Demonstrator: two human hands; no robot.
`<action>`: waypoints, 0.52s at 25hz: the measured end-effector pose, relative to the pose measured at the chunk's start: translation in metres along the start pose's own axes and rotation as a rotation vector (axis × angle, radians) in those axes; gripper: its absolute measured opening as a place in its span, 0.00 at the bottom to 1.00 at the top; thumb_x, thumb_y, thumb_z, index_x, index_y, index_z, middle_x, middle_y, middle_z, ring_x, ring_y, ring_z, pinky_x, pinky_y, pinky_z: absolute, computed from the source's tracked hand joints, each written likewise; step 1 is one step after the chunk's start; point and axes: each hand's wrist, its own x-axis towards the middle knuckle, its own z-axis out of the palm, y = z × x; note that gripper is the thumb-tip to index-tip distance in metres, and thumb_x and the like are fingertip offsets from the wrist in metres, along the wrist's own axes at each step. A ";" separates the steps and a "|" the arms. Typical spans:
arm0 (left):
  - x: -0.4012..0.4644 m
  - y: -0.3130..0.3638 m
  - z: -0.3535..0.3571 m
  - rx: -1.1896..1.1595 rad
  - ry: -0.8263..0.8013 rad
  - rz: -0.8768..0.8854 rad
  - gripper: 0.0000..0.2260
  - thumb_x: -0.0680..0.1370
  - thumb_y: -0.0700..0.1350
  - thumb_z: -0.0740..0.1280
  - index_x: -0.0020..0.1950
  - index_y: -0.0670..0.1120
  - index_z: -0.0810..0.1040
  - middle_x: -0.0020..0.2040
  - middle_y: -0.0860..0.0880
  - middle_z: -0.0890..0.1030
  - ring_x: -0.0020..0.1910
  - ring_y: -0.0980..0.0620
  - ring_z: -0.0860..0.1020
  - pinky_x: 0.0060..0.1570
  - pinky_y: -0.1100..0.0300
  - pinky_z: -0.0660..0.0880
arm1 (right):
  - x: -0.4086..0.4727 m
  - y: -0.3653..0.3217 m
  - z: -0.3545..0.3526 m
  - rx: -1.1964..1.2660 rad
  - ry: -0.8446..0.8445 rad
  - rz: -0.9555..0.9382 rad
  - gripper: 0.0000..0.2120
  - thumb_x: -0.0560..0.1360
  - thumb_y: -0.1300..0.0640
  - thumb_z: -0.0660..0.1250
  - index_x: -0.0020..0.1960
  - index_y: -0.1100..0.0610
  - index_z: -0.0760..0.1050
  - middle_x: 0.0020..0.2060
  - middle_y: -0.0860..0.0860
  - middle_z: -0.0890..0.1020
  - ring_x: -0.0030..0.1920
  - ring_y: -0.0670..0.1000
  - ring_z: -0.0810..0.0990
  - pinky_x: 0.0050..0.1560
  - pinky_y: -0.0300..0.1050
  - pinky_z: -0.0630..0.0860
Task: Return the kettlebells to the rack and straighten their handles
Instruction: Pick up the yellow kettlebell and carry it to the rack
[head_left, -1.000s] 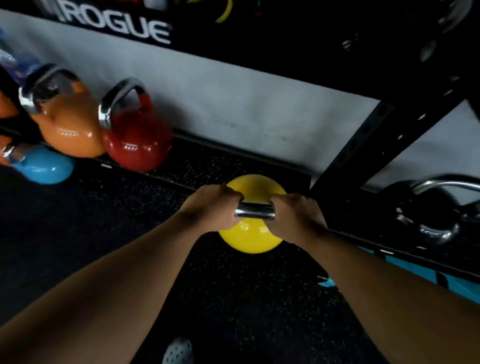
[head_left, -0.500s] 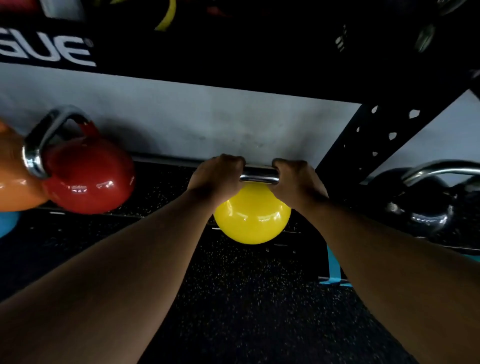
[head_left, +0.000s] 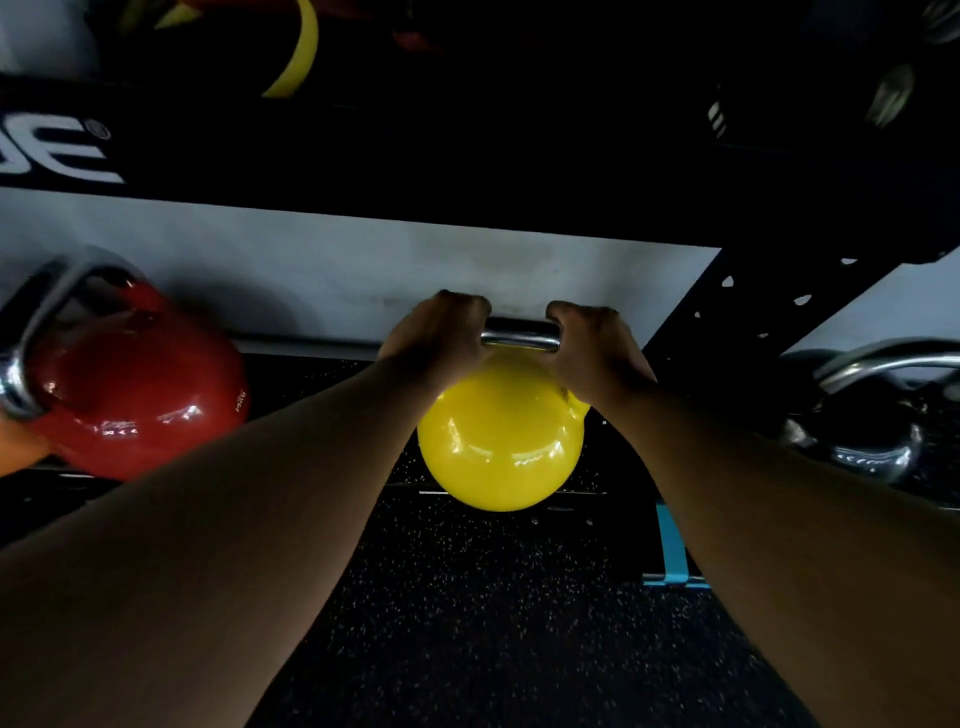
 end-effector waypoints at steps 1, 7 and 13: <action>0.000 -0.002 0.000 -0.010 -0.001 0.004 0.06 0.73 0.45 0.68 0.49 0.46 0.78 0.44 0.40 0.82 0.45 0.38 0.80 0.40 0.51 0.78 | -0.001 -0.001 0.000 -0.002 0.010 -0.003 0.07 0.72 0.59 0.70 0.49 0.57 0.77 0.42 0.58 0.84 0.44 0.60 0.83 0.38 0.41 0.68; -0.021 -0.003 0.008 -0.012 0.029 0.011 0.05 0.73 0.37 0.65 0.46 0.44 0.77 0.41 0.41 0.82 0.41 0.40 0.80 0.37 0.52 0.77 | -0.022 -0.007 0.000 -0.039 -0.035 -0.016 0.08 0.72 0.66 0.64 0.50 0.58 0.75 0.43 0.59 0.83 0.46 0.63 0.80 0.37 0.43 0.64; -0.023 -0.003 0.010 -0.053 0.035 -0.013 0.08 0.73 0.39 0.66 0.51 0.45 0.78 0.45 0.40 0.83 0.45 0.39 0.81 0.38 0.55 0.74 | -0.020 -0.005 0.002 0.004 -0.056 -0.023 0.08 0.70 0.65 0.65 0.44 0.55 0.69 0.36 0.57 0.78 0.41 0.62 0.79 0.36 0.44 0.66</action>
